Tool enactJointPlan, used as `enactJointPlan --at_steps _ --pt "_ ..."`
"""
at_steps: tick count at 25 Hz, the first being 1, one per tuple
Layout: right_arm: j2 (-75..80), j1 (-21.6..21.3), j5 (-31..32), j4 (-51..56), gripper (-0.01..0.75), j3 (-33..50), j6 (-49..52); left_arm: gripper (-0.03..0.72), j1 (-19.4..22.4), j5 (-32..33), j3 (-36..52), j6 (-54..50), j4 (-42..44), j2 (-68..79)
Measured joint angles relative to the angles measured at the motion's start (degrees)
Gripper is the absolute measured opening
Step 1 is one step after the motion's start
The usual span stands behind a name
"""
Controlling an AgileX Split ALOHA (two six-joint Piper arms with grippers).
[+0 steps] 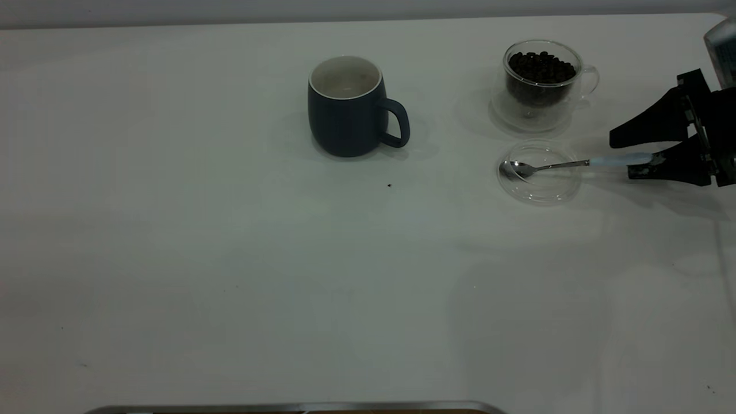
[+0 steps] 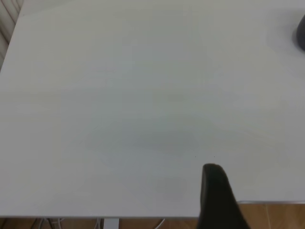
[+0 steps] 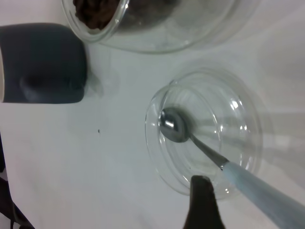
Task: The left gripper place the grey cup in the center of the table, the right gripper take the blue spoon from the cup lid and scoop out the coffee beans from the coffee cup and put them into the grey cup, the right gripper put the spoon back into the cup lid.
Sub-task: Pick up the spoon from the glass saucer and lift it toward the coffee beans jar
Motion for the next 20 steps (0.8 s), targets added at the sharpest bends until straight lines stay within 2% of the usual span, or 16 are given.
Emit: enactJointPlan --at_steps 11,20 --pt "2.3 1.2 0.2 1.2 0.576 0.0 0.0 0.507 0.0 0.0 0.0 0.0 0.0 0.0" --pt "2.3 1.2 0.4 3.3 0.538 0.0 -0.6 0.507 0.0 0.0 0.0 0.0 0.0 0.0"
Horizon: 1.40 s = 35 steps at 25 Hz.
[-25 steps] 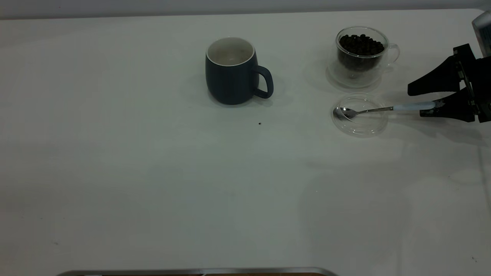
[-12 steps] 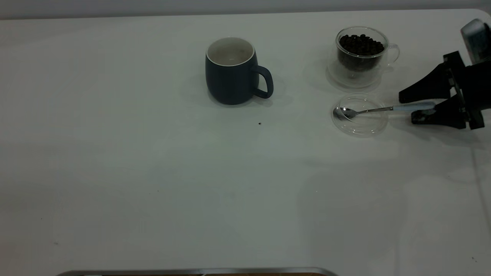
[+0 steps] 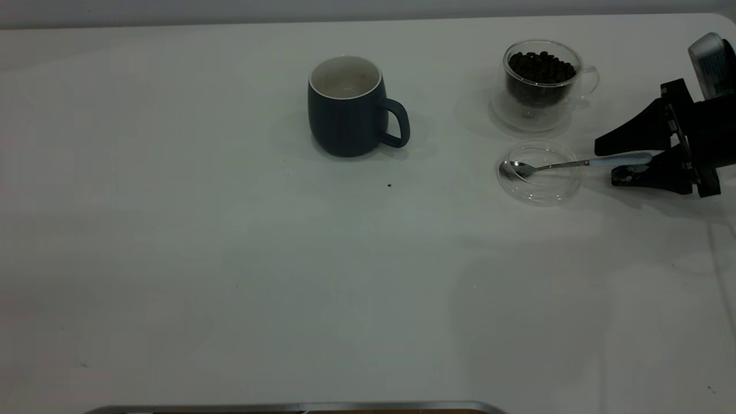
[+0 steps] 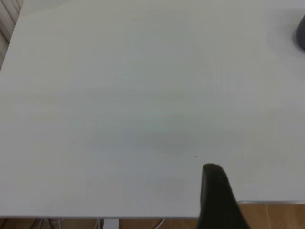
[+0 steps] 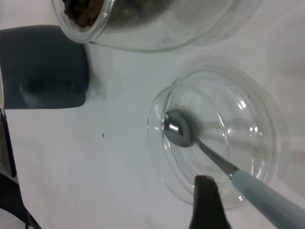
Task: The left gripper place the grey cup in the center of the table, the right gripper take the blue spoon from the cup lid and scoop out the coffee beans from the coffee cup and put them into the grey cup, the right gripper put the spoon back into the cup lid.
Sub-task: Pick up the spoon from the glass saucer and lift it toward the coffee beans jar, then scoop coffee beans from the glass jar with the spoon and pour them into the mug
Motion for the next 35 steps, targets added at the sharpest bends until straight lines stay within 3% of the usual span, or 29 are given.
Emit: enactJointPlan --at_steps 6,16,28,32,35 --pt "0.0 0.0 0.0 0.0 0.46 0.0 -0.4 0.507 0.0 0.0 0.0 0.0 0.0 0.0" --pt "-0.1 0.0 3.1 0.4 0.105 0.0 -0.8 0.507 0.0 0.0 0.0 0.1 0.0 0.0" --pt "-8.5 -0.3 4.1 -11.0 0.102 0.0 3.6 0.507 0.0 0.0 0.0 0.1 0.0 0.0" --pt "-14.2 -0.4 9.4 -10.2 0.102 0.1 4.0 0.507 0.0 0.0 0.0 0.1 0.0 0.0" --pt "-17.6 -0.4 9.3 -5.6 0.102 -0.5 4.3 0.507 0.0 0.0 0.0 0.1 0.0 0.0"
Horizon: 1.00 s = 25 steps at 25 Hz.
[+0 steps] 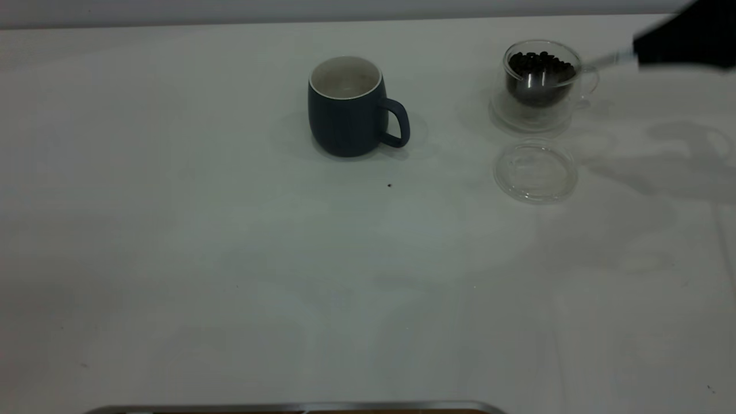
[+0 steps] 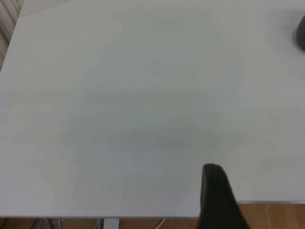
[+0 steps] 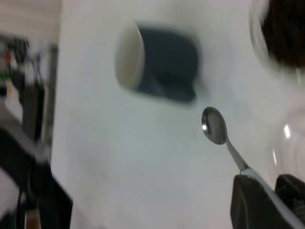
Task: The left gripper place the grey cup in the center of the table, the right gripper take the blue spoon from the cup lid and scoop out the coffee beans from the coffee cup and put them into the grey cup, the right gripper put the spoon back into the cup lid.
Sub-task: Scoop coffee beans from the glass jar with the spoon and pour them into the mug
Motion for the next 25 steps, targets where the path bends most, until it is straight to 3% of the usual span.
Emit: enactJointPlan --at_steps 10,25 --pt "1.9 2.6 -12.1 3.5 0.102 -8.9 9.1 0.507 0.0 0.0 0.0 -0.1 0.0 0.0" --pt "10.1 2.6 -13.0 5.8 0.102 -9.7 10.1 0.507 0.0 0.0 0.0 -0.1 0.0 0.0"
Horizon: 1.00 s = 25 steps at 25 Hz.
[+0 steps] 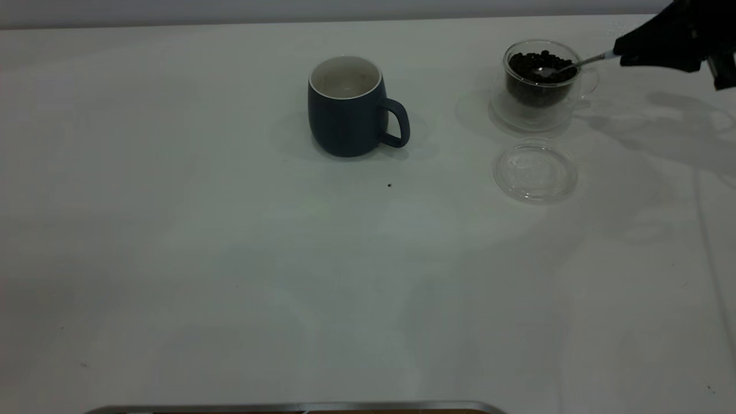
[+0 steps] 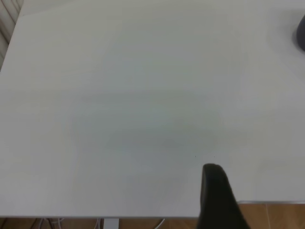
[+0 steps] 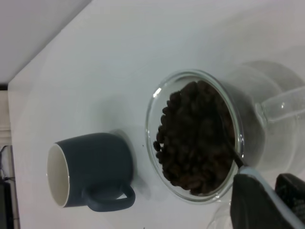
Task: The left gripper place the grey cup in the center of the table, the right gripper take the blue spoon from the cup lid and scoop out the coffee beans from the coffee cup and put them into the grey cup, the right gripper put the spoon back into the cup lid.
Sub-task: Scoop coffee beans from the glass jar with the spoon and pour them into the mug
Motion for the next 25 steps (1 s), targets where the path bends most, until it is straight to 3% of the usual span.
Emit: enactJointPlan --at_steps 6,25 --pt "0.5 -0.1 0.8 1.0 0.102 0.0 0.1 0.507 0.0 0.0 0.0 0.0 0.0 0.0" --pt "0.6 -5.7 13.1 1.8 0.102 0.0 0.1 0.507 0.0 0.0 0.0 0.1 0.0 0.0"
